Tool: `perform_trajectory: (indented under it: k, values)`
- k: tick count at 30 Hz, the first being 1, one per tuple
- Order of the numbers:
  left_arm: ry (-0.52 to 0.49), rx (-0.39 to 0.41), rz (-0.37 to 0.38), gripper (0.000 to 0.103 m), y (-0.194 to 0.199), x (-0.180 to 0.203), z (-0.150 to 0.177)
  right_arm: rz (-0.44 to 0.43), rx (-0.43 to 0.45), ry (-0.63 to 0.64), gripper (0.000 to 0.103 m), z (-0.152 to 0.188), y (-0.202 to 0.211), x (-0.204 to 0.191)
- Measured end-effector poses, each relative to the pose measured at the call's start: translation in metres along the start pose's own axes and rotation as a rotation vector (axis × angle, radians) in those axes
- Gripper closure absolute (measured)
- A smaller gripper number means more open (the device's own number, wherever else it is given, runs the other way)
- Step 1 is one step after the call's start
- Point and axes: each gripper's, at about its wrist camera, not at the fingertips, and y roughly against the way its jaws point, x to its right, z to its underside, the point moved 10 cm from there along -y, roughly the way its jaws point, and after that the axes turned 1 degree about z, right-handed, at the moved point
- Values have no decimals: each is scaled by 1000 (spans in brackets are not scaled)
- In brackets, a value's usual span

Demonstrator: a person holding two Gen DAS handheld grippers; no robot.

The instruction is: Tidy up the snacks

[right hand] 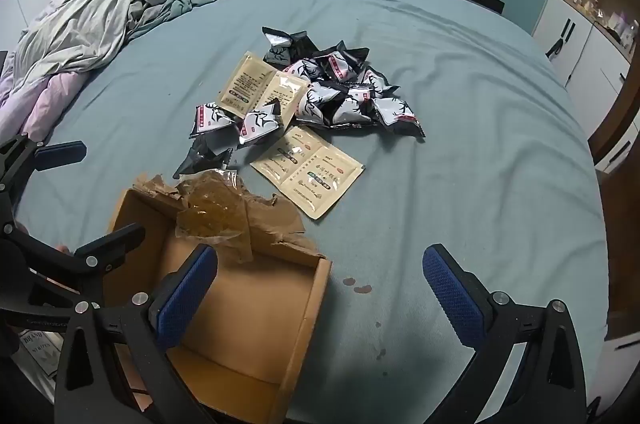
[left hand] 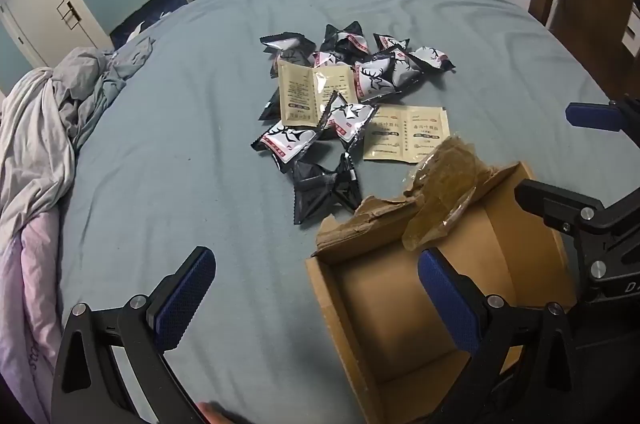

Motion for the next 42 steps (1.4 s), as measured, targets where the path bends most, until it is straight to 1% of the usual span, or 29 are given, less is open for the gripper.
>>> perform_trajectory:
  k: [4, 6, 8, 12, 14, 17, 26, 29, 33, 42]
  values:
    - [8, 11, 8, 0, 2, -1, 0, 1, 6, 0, 0, -1, 2, -4]
    - [7, 15, 7, 0, -1, 0, 1, -16, 9, -14, 0, 1, 3, -1]
    - [4, 22, 4, 0, 1, 2, 2, -10, 7, -12, 0, 1, 3, 1]
    - [-4, 13, 23, 0, 2, 3, 0, 12, 7, -7, 0, -1, 3, 4]
    - [-6, 12, 17, 0, 2, 3, -1, 16, 5, -8, 0, -1, 2, 3]
    - [-5, 12, 7, 0, 2, 1, -1, 16, 4, -8, 0, -1, 2, 4]
    - [19, 19, 17, 0, 3, -2, -2, 17, 3, -9, 0, 0, 2, 4]
    - [21, 19, 7, 0, 2, -4, -2, 17, 4, -9, 0, 0, 2, 4]
    - [27, 14, 21, 0, 2, -4, -1, 17, 3, -9, 0, 0, 2, 4]
    - [27, 8, 24, 0, 1, -4, 0, 27, 14, -9, 0, -2, 5, 7]
